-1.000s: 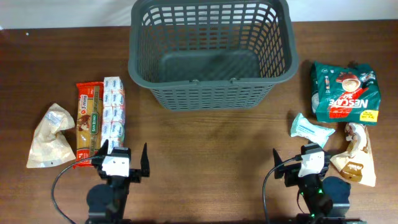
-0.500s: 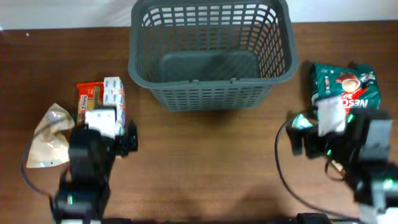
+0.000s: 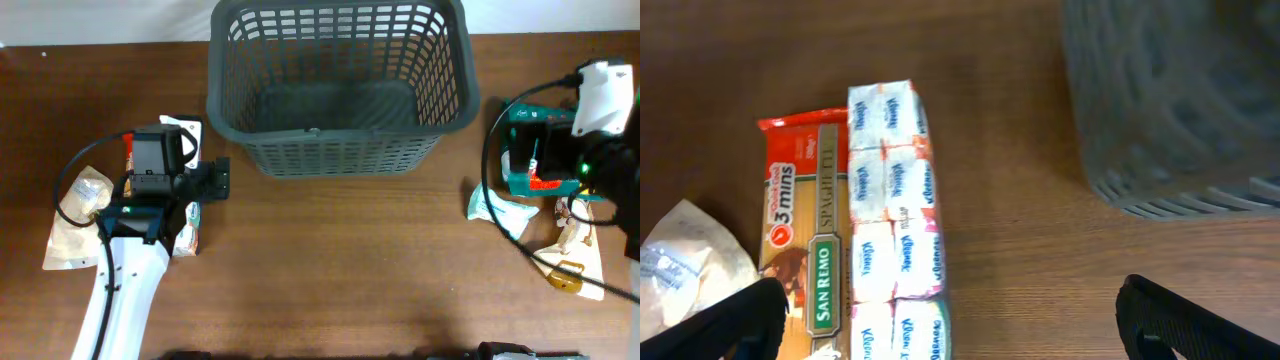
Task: Pack container
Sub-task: 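Reach the right gripper to the green Nescafe bag and grasp it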
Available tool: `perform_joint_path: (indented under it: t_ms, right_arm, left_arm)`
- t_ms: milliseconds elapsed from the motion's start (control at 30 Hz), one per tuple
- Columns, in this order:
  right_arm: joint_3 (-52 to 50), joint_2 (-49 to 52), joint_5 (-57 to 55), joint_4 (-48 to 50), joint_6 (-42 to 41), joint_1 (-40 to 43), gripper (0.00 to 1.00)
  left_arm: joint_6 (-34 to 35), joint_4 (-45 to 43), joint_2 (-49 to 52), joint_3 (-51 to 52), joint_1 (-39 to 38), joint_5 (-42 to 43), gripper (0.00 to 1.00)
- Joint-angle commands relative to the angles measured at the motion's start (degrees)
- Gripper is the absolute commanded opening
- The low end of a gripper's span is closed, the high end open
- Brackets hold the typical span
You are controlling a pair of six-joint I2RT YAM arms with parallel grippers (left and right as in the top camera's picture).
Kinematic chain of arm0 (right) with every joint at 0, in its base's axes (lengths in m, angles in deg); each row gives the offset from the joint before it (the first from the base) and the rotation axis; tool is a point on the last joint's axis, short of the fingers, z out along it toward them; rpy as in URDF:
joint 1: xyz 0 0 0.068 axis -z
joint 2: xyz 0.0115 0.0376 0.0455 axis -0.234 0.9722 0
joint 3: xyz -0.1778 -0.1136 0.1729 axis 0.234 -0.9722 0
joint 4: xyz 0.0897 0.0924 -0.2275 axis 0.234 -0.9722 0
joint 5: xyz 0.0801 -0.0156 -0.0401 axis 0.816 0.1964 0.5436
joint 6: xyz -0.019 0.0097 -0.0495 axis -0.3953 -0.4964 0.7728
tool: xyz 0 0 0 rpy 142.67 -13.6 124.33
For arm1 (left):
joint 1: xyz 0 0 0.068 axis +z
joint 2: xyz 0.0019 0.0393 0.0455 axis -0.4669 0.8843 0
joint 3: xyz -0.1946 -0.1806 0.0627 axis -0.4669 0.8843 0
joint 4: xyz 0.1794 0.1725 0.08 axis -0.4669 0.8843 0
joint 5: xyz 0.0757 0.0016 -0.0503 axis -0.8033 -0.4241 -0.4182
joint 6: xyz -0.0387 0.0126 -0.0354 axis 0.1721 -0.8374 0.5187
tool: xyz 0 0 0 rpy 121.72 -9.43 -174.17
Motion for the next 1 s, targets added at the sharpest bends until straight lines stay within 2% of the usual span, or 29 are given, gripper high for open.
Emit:
perform_joint_path:
  t_ms: [0, 167, 300, 533, 800, 967]
  right_arm:
    - [1.09, 2.01, -2.10, 1.68, 0.04, 2.23, 0.99]
    - [1.09, 8.24, -8.07, 2.51, -7.89, 8.24, 0.99]
    - [1.09, 17.81, -8.20, 3.10, -9.49, 11.04, 0.99]
    - [1.09, 35.30, -9.66, 6.64, -11.19, 10.99, 0.99]
    - [1.09, 47.56, -14.03, 12.68, -10.64, 9.49, 0.99]
    - [1.09, 51.60, -16.00, 15.15, -5.92, 9.42, 0.99]
  left_arm:
    - [-1.14, -0.22, 0.24, -1.44, 1.68, 0.00, 0.99]
    - [-1.14, -0.15, 0.24, -1.44, 2.32, 0.00, 0.99]
    - [-1.11, -0.15, 0.24, -1.44, 2.32, 0.00, 0.99]
    - [-1.11, -0.15, 0.24, -1.44, 2.32, 0.02, 0.99]
    - [-1.14, -0.15, 0.24, -1.44, 2.32, 0.02, 0.99]
    - [-1.11, -0.15, 0.24, -1.44, 2.29, 0.02, 0.99]
